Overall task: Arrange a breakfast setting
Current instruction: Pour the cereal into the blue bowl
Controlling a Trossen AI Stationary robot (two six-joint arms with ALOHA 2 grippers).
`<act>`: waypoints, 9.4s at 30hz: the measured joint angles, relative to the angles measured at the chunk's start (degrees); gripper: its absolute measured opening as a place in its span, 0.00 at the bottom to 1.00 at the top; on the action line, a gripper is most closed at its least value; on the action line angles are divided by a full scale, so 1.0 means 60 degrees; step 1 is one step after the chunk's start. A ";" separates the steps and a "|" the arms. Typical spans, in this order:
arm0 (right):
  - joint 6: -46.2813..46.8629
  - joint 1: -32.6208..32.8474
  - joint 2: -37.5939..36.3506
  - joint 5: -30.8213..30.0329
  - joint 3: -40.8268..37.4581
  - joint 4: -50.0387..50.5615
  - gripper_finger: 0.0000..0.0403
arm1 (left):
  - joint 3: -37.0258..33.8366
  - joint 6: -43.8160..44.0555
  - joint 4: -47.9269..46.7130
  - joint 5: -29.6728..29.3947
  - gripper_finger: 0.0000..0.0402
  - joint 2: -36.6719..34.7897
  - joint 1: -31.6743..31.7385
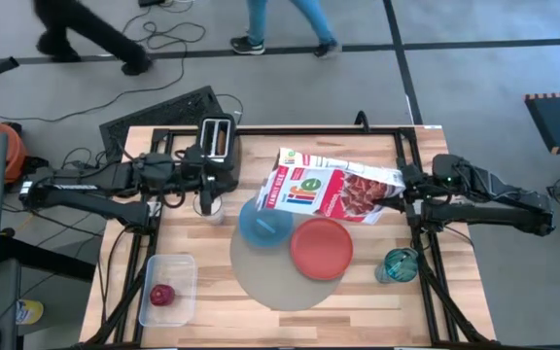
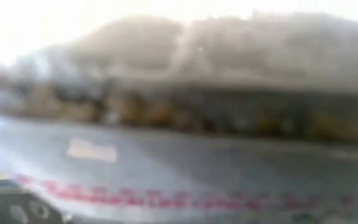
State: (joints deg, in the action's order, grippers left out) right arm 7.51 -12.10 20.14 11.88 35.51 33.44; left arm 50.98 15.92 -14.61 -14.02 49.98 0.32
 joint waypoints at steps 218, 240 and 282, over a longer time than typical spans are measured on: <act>-0.0483 0.1515 0.6008 -0.1228 0.6089 0.4841 0.52 | -0.1191 -0.0036 0.0347 0.0372 0.55 -0.0455 -0.0079; 0.0234 0.1514 0.3111 -0.1118 0.3004 0.2428 0.52 | -0.1195 0.0022 0.0962 0.0017 0.55 -0.0183 -0.0339; -0.0078 0.1514 0.0754 -0.0969 -0.3690 -1.0813 0.52 | -0.1195 -0.1349 0.6689 -0.0025 0.55 0.3445 -0.0973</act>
State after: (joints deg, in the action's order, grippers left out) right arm 7.04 -3.01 24.66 6.07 13.37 -31.44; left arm 43.81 7.83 25.52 -14.17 70.65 -5.52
